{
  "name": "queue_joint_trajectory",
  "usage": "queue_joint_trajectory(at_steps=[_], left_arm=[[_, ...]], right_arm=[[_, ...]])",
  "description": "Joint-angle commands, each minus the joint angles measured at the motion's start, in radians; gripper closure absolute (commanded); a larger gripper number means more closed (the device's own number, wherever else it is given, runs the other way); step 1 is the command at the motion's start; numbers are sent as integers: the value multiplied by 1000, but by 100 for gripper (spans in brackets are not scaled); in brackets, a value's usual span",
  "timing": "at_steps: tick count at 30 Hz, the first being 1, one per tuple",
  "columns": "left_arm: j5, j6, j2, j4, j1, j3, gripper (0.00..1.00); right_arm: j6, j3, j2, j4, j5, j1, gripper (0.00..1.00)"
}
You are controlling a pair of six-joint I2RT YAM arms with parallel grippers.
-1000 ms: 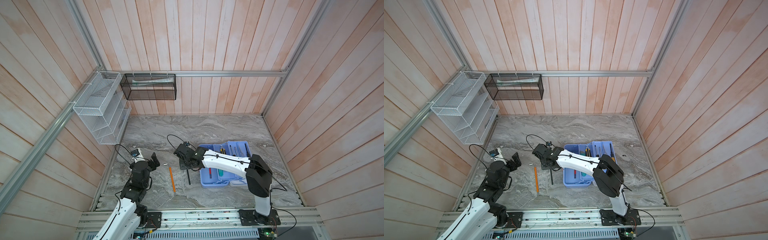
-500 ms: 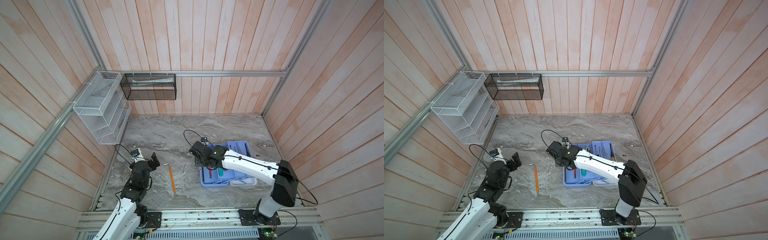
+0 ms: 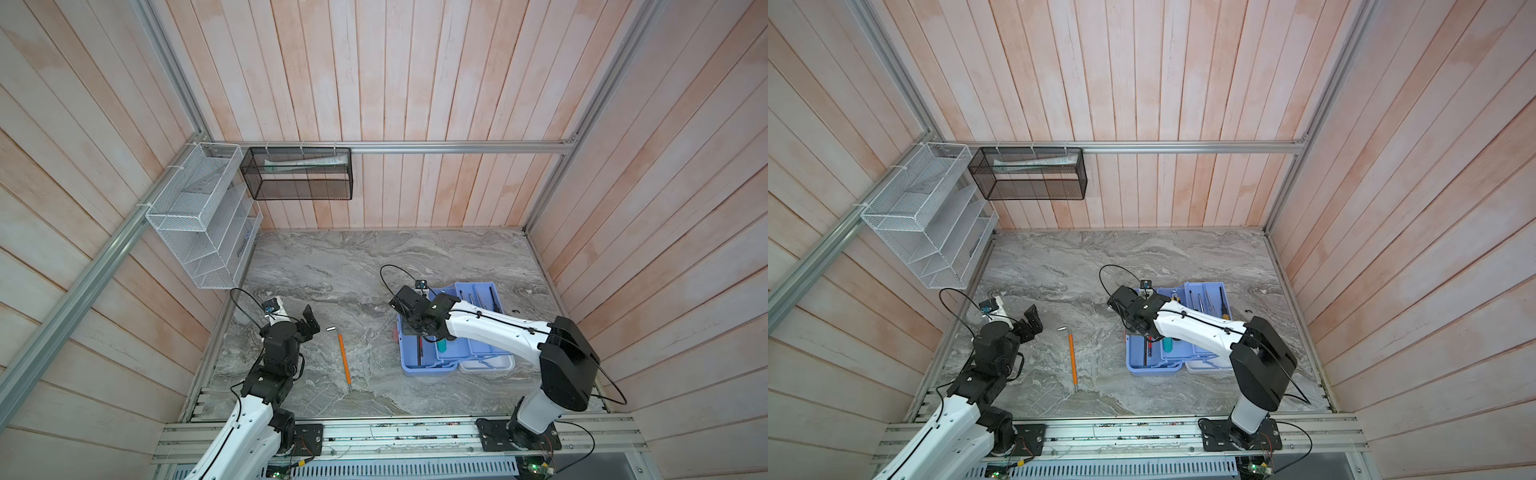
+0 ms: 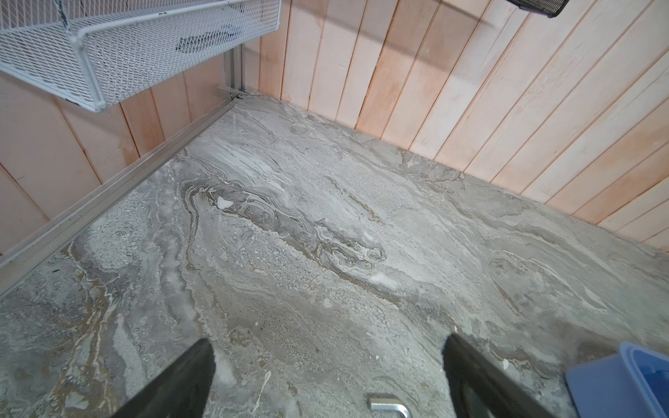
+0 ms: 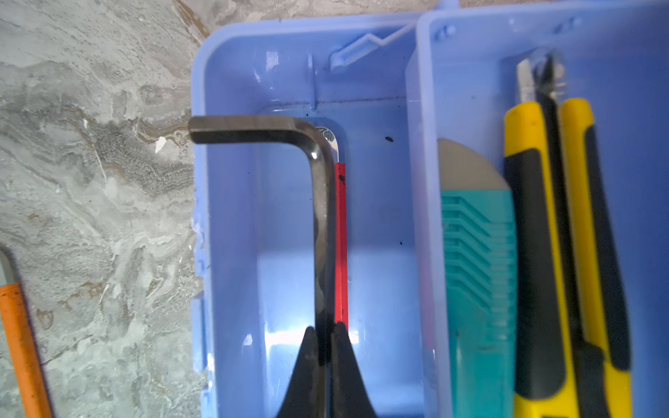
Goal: Pack the tool kit
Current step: 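Lower the black hex key into the box and open the right gripper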
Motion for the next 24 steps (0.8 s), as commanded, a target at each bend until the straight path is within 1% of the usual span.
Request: queue_joint_trajectory(at_steps=[1, 8, 17, 22, 24], left_arm=[[-13, -4, 0, 12, 1, -6, 0], [-13, -4, 4, 12, 1, -7, 0], [-10, -2, 14, 14, 2, -2, 0], [-10, -2, 10, 15, 2, -3, 0], [-10, -2, 13, 14, 1, -3, 0]], right_arm=[[-31, -6, 41, 58, -43, -17, 100], [-41, -20, 112, 115, -94, -30, 100], [-85, -23, 165, 119, -126, -72, 100], [-92, 24, 169, 47, -83, -69, 80], [-92, 38, 161, 15, -61, -67, 77]])
